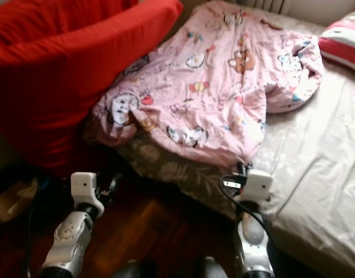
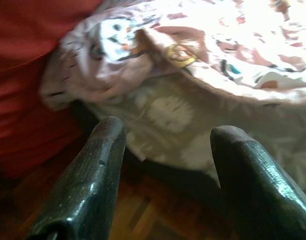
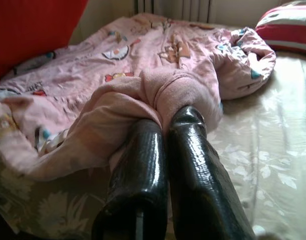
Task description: Clean up the room
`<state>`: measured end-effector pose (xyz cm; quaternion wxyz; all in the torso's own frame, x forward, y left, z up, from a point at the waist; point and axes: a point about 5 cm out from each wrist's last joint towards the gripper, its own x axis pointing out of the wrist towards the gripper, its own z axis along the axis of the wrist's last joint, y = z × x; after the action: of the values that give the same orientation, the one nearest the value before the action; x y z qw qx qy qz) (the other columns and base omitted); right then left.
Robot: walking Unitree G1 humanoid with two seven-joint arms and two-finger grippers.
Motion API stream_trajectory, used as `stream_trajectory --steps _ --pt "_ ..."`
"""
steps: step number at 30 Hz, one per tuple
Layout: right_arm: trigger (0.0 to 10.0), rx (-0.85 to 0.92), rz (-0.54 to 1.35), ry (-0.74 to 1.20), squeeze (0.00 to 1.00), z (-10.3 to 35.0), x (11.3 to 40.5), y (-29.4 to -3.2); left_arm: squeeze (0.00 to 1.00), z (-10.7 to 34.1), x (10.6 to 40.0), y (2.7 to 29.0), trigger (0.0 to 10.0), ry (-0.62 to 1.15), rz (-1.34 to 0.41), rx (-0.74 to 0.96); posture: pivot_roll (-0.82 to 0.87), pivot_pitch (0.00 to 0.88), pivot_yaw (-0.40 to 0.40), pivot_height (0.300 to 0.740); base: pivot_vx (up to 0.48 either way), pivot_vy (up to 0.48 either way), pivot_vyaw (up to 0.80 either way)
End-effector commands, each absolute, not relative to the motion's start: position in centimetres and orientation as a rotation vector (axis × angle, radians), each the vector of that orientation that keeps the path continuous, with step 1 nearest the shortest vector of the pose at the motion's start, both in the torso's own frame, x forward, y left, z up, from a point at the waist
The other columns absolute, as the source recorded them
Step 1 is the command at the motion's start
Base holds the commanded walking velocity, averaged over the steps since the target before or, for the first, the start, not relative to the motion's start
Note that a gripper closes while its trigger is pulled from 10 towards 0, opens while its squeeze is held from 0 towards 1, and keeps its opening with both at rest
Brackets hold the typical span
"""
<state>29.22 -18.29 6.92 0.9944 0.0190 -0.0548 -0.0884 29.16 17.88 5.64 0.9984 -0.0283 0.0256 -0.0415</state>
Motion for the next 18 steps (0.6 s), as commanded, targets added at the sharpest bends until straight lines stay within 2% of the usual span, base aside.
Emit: stream_trajectory --steps 1,6,12,18 --pt "10.0 0.003 -0.235 -0.147 0.0 7.4 28.9 -19.5 0.0 4.9 28.6 17.9 10.0 0.078 -0.078 -0.062 -0.04 0.215 0.055 0.74 -0.266 0.0 0.0" --pt "10.0 -0.028 -0.265 -0.171 0.0 8.0 28.9 -19.9 0.0 4.9 28.6 17.8 10.0 0.079 -0.08 -0.061 -0.04 0.214 0.053 0.74 -0.254 0.0 0.0" --pt "10.0 -0.063 -0.358 -0.212 0.0 8.9 28.7 -21.0 0.0 4.6 28.6 17.9 10.0 0.095 -0.071 -0.053 -0.04 0.212 0.055 0.74 0.0 0.0 0.0" --pt "10.0 -0.098 -0.373 -0.241 0.0 9.5 28.7 -21.2 0.0 4.6 28.6 18.0 10.0 0.099 -0.072 -0.052 -0.04 0.211 0.055 0.74 0.0 0.0 0.0"
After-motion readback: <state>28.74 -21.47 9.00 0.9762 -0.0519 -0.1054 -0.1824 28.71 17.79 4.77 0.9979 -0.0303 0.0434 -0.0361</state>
